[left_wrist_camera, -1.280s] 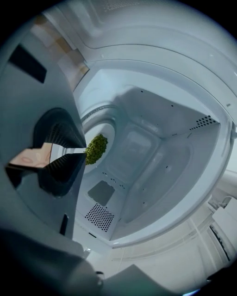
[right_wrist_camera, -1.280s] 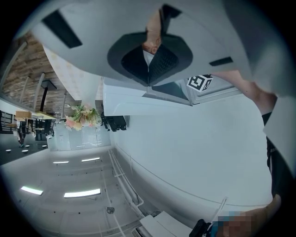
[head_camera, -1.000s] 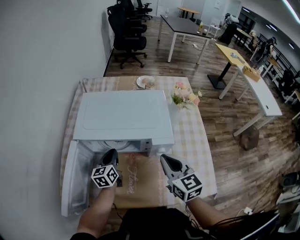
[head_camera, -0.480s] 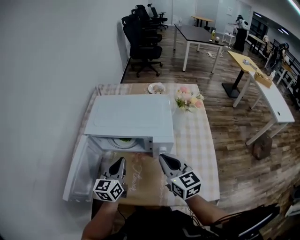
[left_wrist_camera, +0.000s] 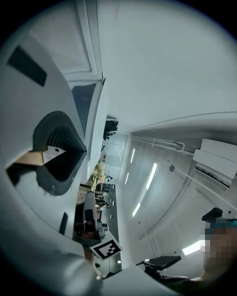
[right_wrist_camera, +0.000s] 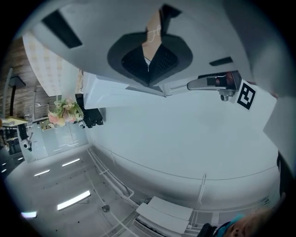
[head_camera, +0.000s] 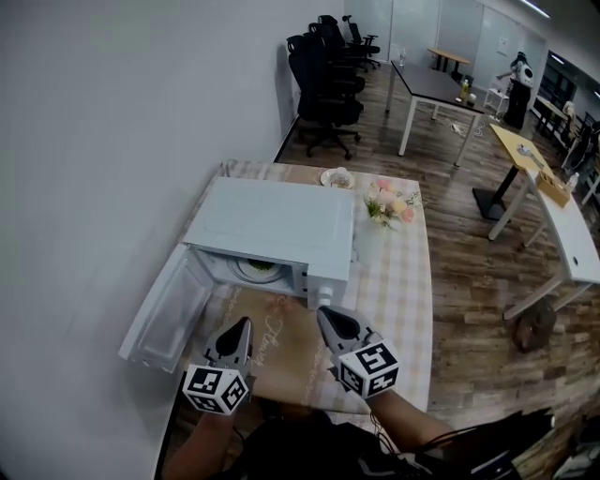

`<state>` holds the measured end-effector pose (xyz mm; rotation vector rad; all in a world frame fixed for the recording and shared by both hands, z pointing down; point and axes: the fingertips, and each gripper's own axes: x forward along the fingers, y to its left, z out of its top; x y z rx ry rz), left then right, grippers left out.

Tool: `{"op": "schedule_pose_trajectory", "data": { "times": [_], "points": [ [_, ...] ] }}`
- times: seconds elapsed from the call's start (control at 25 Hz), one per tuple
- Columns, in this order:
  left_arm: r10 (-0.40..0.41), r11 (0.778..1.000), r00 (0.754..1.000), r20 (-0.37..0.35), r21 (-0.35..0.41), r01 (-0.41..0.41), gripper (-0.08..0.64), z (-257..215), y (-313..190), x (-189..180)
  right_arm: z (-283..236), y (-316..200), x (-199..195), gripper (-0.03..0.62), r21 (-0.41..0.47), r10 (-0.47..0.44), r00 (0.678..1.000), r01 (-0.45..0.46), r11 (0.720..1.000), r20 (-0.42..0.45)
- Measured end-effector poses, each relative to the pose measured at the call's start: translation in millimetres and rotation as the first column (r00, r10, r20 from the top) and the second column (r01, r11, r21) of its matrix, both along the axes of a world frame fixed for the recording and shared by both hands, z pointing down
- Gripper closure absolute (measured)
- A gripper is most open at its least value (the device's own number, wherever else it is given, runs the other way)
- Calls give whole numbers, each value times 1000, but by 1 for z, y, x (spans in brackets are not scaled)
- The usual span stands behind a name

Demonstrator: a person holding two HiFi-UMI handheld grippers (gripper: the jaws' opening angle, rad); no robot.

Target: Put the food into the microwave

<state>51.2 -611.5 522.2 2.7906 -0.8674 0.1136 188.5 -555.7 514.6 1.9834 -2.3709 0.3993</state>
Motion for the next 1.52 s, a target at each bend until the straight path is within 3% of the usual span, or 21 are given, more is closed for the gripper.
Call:
{"op": "schedule_pose_trajectory", "data": {
  "times": [0.2, 0.64, 1.08, 1.52],
  "points": [
    [-77, 996, 996, 54, 39, 75, 552, -9, 24, -12, -7, 4, -3, 584, 28, -59, 998, 59, 998, 19],
    [-171, 981, 985, 36, 101, 166, 552, -40, 52, -54, -21, 8, -37, 584, 67, -127, 992, 126, 990, 6],
    [-138, 983, 990, 18, 127, 135, 552, -60, 60, -109, -37, 21, -84, 584, 54, -66, 998, 66, 996, -7],
    [-96, 980, 995, 20, 175, 91, 552, -74, 65, -130, -49, 31, -111, 584, 64, -39, 999, 41, 997, -29]
  ]
}}
